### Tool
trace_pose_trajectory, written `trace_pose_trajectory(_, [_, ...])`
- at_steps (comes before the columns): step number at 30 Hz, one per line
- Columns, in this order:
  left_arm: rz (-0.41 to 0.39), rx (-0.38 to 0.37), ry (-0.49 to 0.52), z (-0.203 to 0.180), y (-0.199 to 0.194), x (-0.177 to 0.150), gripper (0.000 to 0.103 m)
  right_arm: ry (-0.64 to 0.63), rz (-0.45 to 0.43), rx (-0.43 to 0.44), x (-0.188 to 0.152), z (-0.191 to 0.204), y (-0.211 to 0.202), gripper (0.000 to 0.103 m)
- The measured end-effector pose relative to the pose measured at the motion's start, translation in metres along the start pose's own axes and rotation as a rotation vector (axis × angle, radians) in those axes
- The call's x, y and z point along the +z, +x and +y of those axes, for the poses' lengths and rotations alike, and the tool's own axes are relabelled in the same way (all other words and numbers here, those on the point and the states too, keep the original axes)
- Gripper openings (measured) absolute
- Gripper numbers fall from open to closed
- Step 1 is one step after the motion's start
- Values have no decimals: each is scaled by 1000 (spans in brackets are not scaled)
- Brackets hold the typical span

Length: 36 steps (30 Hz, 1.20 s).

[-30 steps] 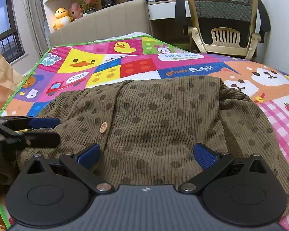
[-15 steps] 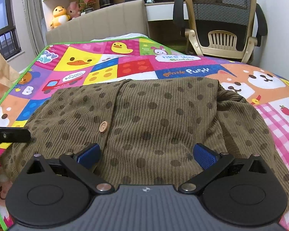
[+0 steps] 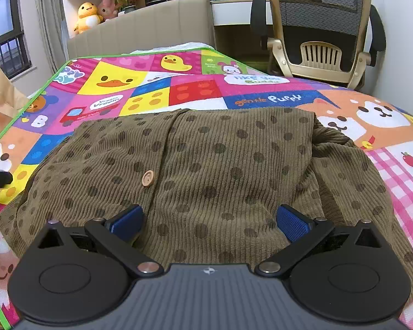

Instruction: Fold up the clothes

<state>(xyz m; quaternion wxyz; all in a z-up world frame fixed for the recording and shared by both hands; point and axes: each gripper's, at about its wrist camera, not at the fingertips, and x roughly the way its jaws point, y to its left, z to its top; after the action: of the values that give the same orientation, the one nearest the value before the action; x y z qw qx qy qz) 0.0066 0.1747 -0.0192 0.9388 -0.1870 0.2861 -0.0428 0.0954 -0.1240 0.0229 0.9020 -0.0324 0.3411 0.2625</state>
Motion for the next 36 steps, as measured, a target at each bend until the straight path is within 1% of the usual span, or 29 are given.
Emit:
trace_pose_trajectory(1, [6,-65,12,-7,1,0,100,1,-1,1,0,0,0,103])
trace_pose_trajectory(2, [15,-113,23,-13,4,0,100,2,-2,1,0,-1,0,103])
trace_pose_trajectory(5, [79,-117,42,-27,27,-4,100,8,-5,6,0,-2,0,103])
trace_pose_trajectory(7, [112,-96,24,-29,43,-7,100,17,-9,15,0,-4,-1,103])
trace_pose_trajectory(10, [95,-90,7,-30,47,-8,100,34,-15,29,0,-8,-2,103])
trace_pose_trajectory(12, [90,-114,-6,-30,46,-10,99,44,-18,38,0,-10,-2,103])
trace_pose_trajectory(14, [85,-139,-11,-32,44,-13,94,51,-21,44,0,-11,-2,103])
trace_pose_trajectory(15, [86,-148,16,-38,42,-15,80,54,-22,46,0,-12,-2,103])
trace_pose_trajectory(16, [86,-136,47,-45,42,-16,65,55,-22,47,0,-13,-2,103])
trace_pose_trajectory(17, [83,-105,83,-50,42,-16,58,55,-22,48,0,-13,-2,103])
trace_pose_trajectory(18, [78,-77,111,-54,42,-15,46,55,-22,48,0,-13,-2,103])
trace_pose_trajectory(19, [70,-61,111,-54,40,-14,33,55,-22,48,0,-13,-2,103])
trace_pose_trajectory(21, [42,-65,84,-53,33,-8,23,58,-23,52,0,-14,-2,103])
trace_pose_trajectory(23, [-3,-62,94,-55,21,-3,15,62,-24,54,0,-14,-2,103])
trace_pose_trajectory(25, [-42,-58,103,-57,9,1,14,65,-25,57,0,-14,-2,103])
trace_pose_trajectory(27, [-40,-42,98,-53,6,2,13,67,-25,58,0,-14,-2,103])
trace_pose_trajectory(28, [-26,-23,91,-49,8,0,13,68,-25,59,0,-14,-2,103])
trace_pose_trajectory(29, [-6,2,85,-44,10,-2,13,69,-26,60,0,-13,-2,103])
trace_pose_trajectory(32, [34,116,83,-30,13,-10,14,69,-26,60,0,-13,-2,103])
trace_pose_trajectory(34, [27,206,91,-21,8,-11,14,68,-25,59,0,-12,-2,103])
trace_pose_trajectory(35, [15,236,81,-15,2,-9,14,68,-25,58,0,-12,-2,103])
trace_pose_trajectory(36, [2,233,55,-9,-4,-6,14,67,-25,57,0,-11,-2,103])
